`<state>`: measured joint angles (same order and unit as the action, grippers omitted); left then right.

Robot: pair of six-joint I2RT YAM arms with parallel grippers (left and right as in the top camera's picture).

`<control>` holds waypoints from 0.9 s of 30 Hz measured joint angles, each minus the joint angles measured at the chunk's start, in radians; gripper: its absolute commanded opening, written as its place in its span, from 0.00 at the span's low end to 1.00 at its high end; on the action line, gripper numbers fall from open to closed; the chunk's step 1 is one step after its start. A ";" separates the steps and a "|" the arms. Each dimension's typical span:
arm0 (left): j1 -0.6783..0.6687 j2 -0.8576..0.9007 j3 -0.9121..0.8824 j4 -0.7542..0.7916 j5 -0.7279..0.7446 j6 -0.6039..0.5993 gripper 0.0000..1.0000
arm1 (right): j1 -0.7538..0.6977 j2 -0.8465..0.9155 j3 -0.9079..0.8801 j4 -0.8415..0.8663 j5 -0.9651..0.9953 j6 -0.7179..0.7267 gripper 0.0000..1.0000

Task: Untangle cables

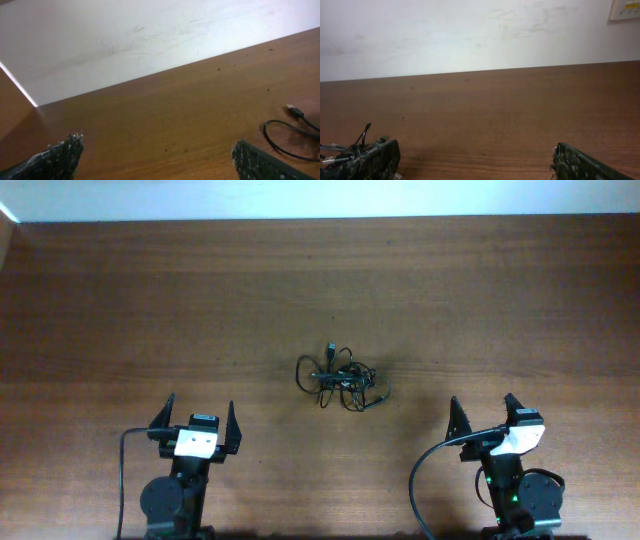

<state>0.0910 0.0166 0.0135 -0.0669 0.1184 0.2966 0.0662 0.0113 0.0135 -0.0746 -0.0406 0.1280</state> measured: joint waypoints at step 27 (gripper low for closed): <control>0.000 0.000 0.000 0.001 0.000 -0.022 0.99 | 0.000 0.000 0.000 0.000 -0.002 0.033 0.99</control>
<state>0.0910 0.0166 0.0135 -0.0658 0.1188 0.2749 0.0662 0.0113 0.0135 -0.0742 -0.0425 0.1612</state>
